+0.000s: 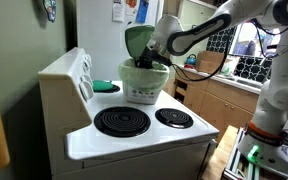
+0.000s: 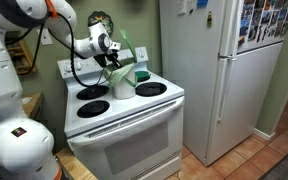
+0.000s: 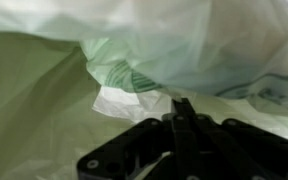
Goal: Open the lid of the waste bin, take the paper towel out of it, then close the lid
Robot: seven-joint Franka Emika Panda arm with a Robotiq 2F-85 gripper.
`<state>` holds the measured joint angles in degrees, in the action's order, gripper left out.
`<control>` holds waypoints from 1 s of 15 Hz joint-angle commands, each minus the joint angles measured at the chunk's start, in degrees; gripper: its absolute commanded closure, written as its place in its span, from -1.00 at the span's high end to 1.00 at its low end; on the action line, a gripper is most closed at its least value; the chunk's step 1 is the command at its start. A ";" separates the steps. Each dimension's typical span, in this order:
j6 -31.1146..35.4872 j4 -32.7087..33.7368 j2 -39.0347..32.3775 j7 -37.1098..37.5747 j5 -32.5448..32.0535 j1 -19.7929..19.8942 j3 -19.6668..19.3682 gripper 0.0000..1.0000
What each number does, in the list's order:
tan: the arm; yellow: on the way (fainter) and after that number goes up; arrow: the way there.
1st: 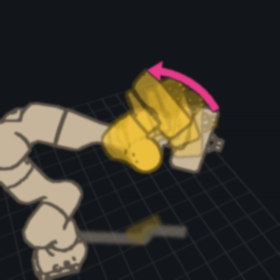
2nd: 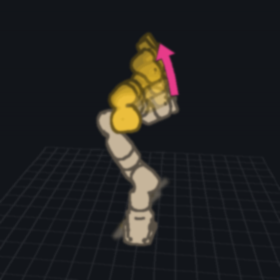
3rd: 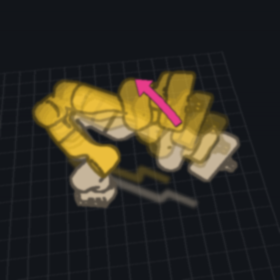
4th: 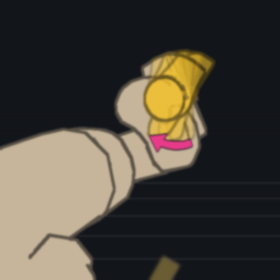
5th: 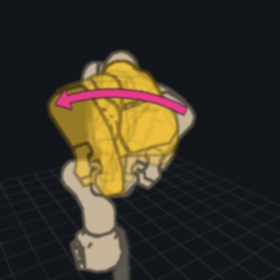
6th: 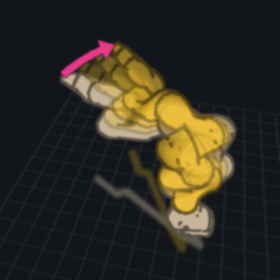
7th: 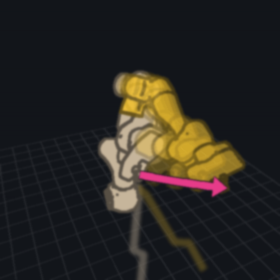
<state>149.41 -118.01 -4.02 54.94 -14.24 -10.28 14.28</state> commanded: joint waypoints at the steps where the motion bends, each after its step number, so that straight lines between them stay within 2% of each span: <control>1: 0.09 0.08 1.08 0.25 0.49 -1.64 -1.56 -1.00; 6: -0.24 -0.14 8.98 -0.27 1.33 -1.94 -0.92 -1.00; 8: -0.18 -0.05 12.72 -1.75 3.84 -1.86 -0.35 -1.00; 10: -1.71 0.49 16.40 -6.50 11.04 -2.69 -0.24 -1.00; 11: -2.32 0.83 17.86 -10.66 16.76 -3.92 -0.64 -1.00; 13: -5.08 2.00 19.71 -17.50 26.21 -9.99 -4.82 -1.00; 15: -9.55 2.78 21.54 -23.93 35.27 -12.15 -5.95 -1.00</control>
<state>145.48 -115.32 14.68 38.92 10.31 -17.86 11.51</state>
